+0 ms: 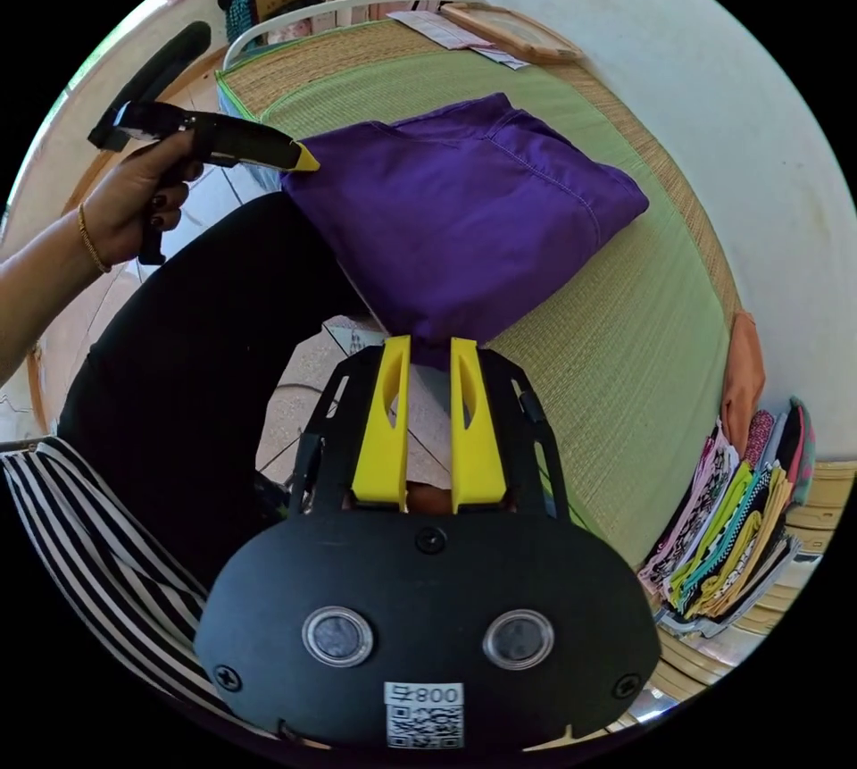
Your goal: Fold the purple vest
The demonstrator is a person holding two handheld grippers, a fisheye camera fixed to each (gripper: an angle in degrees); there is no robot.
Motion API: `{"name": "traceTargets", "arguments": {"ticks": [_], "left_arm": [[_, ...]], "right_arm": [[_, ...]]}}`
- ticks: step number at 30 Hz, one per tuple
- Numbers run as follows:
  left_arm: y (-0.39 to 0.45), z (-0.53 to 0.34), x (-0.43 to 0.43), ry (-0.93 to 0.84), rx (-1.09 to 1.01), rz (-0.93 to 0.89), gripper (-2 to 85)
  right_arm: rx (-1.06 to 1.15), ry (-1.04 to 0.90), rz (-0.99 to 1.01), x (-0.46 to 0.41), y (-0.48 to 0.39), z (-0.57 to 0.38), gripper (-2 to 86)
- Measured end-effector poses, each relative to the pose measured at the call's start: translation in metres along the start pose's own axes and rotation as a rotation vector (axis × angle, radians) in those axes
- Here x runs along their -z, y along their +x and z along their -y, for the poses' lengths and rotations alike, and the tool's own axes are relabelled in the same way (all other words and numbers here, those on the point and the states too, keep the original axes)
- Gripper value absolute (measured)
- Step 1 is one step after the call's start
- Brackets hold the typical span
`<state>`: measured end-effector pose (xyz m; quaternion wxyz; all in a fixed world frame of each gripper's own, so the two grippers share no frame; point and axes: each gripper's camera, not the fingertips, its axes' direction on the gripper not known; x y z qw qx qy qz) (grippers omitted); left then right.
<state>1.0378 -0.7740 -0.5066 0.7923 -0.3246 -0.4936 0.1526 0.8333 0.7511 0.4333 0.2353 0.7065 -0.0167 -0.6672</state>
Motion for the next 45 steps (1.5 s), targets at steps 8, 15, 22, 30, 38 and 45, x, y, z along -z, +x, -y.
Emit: {"name": "traceTargets", "arguments": {"ticks": [8,15,22,30,38,45], "left_arm": [[0.009,0.033,-0.016,-0.037,-0.021,0.041,0.1],[0.023,0.064,-0.031,-0.061,-0.067,0.067,0.2],[0.039,0.093,-0.051,-0.106,-0.151,0.151,0.1],[0.04,0.118,-0.061,-0.127,-0.173,0.162,0.1],[0.047,0.134,-0.037,-0.028,-0.167,0.038,0.2],[0.061,0.173,-0.065,-0.069,-0.228,0.112,0.1]], "right_arm": [[-0.026,-0.025,-0.018,-0.007,0.001,-0.002,3.6],[-0.017,-0.033,-0.022,-0.001,0.007,-0.019,0.3],[-0.028,-0.071,-0.016,-0.032,0.014,-0.025,0.2],[-0.101,-0.179,0.146,-0.08,0.041,-0.034,0.2],[-0.176,0.006,0.347,-0.04,0.107,-0.058,0.1],[-0.146,0.157,0.289,-0.054,0.168,0.051,0.1]]}}
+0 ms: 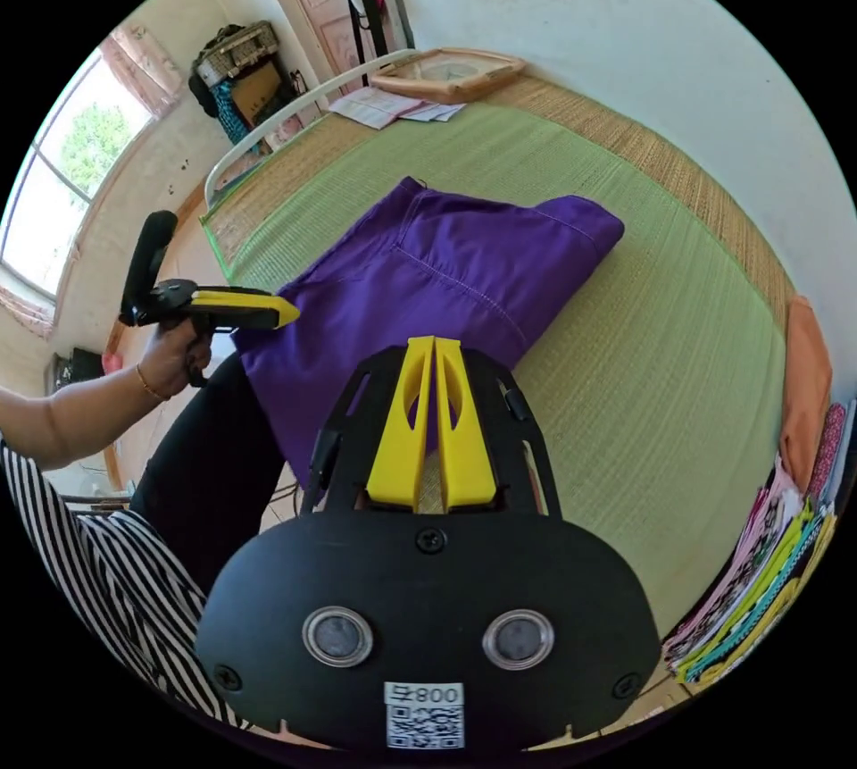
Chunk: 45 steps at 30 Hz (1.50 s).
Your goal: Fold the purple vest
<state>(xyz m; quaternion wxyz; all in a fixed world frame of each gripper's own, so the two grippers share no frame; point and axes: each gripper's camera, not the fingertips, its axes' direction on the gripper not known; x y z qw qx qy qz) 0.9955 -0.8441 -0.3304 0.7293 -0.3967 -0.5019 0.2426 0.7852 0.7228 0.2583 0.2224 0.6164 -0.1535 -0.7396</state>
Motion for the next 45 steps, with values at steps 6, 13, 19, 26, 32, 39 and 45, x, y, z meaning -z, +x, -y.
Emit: {"name": "traceTargets", "arguments": {"ticks": [6,13,19,26,32,39,45], "left_arm": [[-0.001,0.023,-0.027,-0.1,-0.028,0.06,0.1],[-0.03,0.031,-0.027,-0.112,0.058,-0.138,0.1],[-0.003,0.036,0.007,0.017,0.015,-0.044,0.1],[0.024,0.054,-0.019,-0.083,-0.05,0.138,0.1],[0.048,0.046,0.008,-0.024,-0.063,0.143,0.0],[0.071,0.016,0.02,-0.025,-0.058,0.164,0.0],[0.08,0.023,0.003,-0.091,-0.079,0.192,0.1]], "right_arm": [[0.055,-0.19,-0.138,-0.098,0.002,0.015,0.1],[0.095,-0.112,-0.216,-0.118,-0.013,-0.001,0.1],[-0.057,0.028,-0.104,-0.094,0.037,0.017,0.0],[-0.245,-0.086,0.013,-0.163,0.111,0.041,0.1],[-0.238,0.002,0.039,-0.146,0.1,0.015,0.1],[-0.065,-0.07,0.314,-0.157,0.008,-0.063,0.1],[-0.154,-0.148,0.282,-0.22,-0.004,-0.081,0.1]]}}
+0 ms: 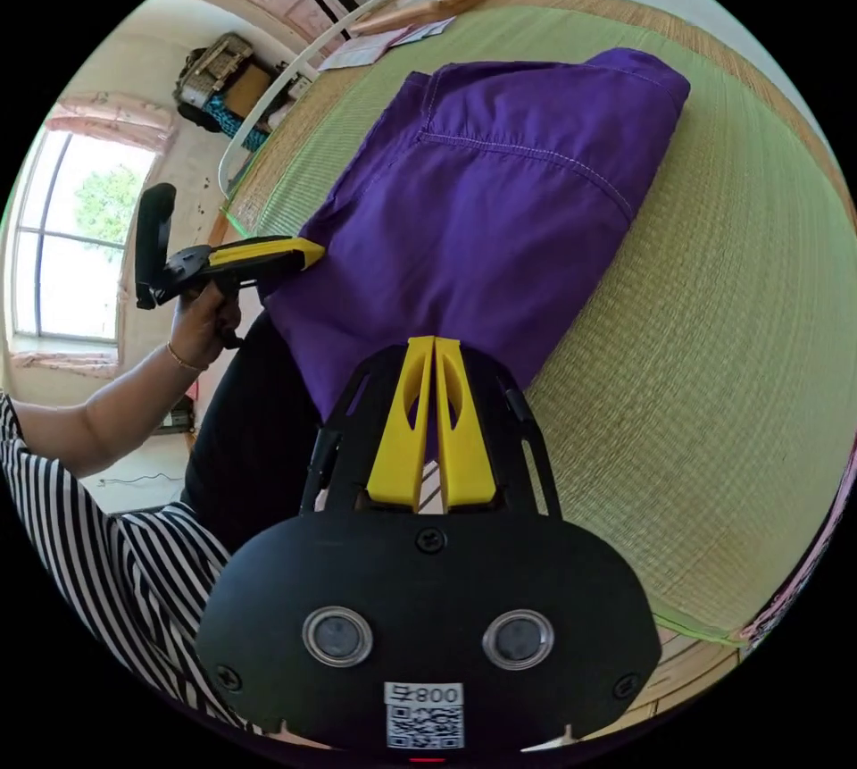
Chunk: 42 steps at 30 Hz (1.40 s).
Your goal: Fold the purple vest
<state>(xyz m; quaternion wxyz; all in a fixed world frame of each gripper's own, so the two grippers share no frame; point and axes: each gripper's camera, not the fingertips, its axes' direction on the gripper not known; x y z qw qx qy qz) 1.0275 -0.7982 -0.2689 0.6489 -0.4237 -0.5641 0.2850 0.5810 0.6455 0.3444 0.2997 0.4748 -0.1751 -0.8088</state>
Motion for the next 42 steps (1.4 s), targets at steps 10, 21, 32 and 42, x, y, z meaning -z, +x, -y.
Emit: {"name": "traceTargets", "arguments": {"ticks": [10,21,32,42], "left_arm": [[0.017,-0.024,0.035,0.054,0.054,0.005,0.0],[0.058,-0.039,0.061,0.099,0.043,-0.099,0.2],[0.185,-0.042,-0.001,-0.092,-0.101,-0.412,3.6],[0.219,-0.031,-0.039,-0.121,-0.01,-0.418,3.7]], "right_arm": [[0.021,0.056,0.059,-0.018,-0.039,-0.041,0.1],[-0.02,0.05,0.054,-0.077,-0.038,-0.062,0.1],[-0.257,0.194,0.32,-0.098,0.025,-0.138,0.3],[-0.358,0.197,0.451,-0.148,0.054,-0.179,5.7]]}}
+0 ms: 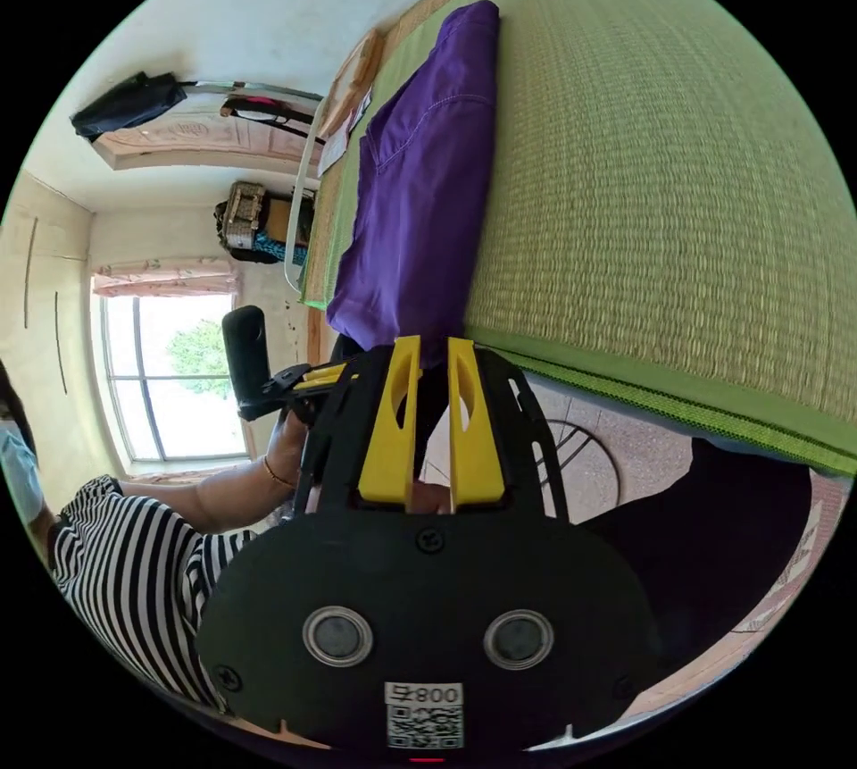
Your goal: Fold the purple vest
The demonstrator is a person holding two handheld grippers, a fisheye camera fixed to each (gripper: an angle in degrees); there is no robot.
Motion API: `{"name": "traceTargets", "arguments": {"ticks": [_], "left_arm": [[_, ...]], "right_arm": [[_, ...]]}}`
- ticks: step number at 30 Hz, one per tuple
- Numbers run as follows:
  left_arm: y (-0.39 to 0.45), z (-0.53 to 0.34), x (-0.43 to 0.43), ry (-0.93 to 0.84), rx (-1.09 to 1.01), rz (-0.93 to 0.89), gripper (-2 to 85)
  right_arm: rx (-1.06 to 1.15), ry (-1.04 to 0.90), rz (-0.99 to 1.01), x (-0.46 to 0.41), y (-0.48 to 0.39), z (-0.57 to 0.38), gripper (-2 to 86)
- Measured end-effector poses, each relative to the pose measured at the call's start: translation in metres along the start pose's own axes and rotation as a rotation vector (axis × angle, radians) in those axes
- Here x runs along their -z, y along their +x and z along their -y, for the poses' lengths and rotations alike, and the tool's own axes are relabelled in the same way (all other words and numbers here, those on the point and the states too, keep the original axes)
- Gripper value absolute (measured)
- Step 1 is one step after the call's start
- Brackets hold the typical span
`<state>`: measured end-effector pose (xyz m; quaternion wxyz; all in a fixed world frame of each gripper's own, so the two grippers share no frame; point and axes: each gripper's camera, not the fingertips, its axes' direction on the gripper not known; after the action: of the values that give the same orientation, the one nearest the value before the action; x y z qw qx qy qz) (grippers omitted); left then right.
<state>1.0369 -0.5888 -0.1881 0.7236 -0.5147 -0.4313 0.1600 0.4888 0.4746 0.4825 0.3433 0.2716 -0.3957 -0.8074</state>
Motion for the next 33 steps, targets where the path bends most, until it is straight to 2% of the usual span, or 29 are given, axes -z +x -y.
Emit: {"name": "traceTargets", "arguments": {"ticks": [13,18,24,33], "left_arm": [[0.03,-0.01,-0.007,0.006,-0.051,-0.052,0.5],[0.051,-0.018,-0.011,-0.004,-0.101,-0.026,0.4],[0.048,-0.038,-0.009,0.045,-0.016,0.047,2.9],[0.05,-0.044,-0.025,0.025,-0.054,-0.025,1.4]], "right_arm": [[-0.124,0.009,0.27,-0.047,0.055,-0.027,10.8],[-0.124,0.007,0.28,-0.06,0.057,-0.033,11.5],[-0.159,0.028,0.298,-0.07,0.069,-0.047,12.2],[-0.185,0.045,0.359,-0.094,0.071,-0.058,13.1]]}}
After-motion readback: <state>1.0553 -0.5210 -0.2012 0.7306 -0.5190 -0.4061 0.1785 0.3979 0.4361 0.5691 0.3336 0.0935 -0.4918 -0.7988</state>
